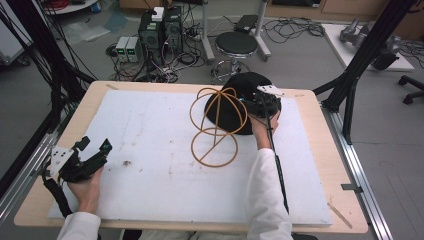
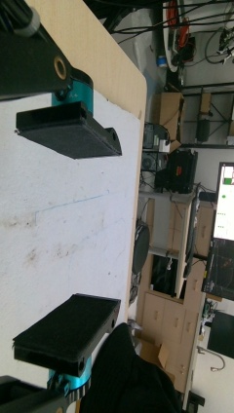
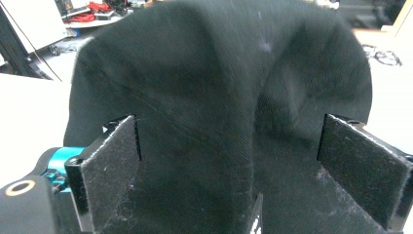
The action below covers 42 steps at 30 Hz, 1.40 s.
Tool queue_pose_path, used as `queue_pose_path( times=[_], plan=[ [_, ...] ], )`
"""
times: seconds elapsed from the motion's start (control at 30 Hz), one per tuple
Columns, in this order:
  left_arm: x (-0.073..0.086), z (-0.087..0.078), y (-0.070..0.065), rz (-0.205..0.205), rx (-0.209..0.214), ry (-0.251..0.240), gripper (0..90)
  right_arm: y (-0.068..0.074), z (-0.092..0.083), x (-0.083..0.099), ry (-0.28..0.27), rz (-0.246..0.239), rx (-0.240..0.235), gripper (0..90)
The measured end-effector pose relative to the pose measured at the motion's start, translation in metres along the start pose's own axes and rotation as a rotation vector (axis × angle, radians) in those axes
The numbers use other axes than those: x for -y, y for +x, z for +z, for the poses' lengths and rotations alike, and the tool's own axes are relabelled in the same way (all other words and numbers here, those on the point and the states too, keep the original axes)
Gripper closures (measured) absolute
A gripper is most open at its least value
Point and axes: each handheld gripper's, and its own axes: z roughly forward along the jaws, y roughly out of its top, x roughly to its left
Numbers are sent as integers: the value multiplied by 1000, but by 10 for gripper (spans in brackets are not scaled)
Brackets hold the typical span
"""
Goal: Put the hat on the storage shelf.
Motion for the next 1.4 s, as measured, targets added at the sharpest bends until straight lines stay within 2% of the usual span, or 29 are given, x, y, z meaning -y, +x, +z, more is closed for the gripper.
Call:
queue_pose_path(
  times=[0.2,0.23,0.27,0.43,0.5,0.57,0.63,0.67,0.7,0.73,0.77,0.8,0.83,0.93,1.07,1.2,1.4],
  plan=[
    [1,1,0,-13,2,1,248,-2,8,7,7,48,-30,81],
    [1,1,0,-19,2,2,248,-2,9,8,9,49,-30,95],
    [1,1,0,-15,4,3,248,-2,9,8,14,56,-36,146],
    [1,1,0,-13,3,2,248,-3,10,9,11,42,-15,219],
    [1,0,0,-13,3,3,248,-3,9,8,18,49,-3,295],
    [1,0,0,-13,2,4,248,-4,7,8,33,67,11,415],
    [1,0,0,-12,2,4,248,-5,6,7,42,86,-21,530],
    [1,0,0,-13,3,4,248,-5,6,7,42,86,-21,530],
    [1,0,0,-13,3,4,248,-2,5,6,40,64,-10,650],
    [1,0,0,-13,3,3,248,0,5,5,39,59,-4,715],
    [1,0,0,-13,3,3,248,0,4,5,37,56,4,772],
    [1,0,0,-16,2,3,248,0,4,5,37,56,4,772],
    [1,0,1,-16,2,2,248,0,3,4,31,76,7,827],
    [1,0,1,-17,5,5,248,-1,3,4,35,88,-1,851],
    [1,-1,1,-16,4,3,248,0,2,4,36,75,8,859],
    [1,-2,2,-15,2,5,248,-3,1,3,39,87,-9,861],
    [1,-5,4,-19,-8,2,248,-3,-1,3,43,69,-15,861]
  ],
)
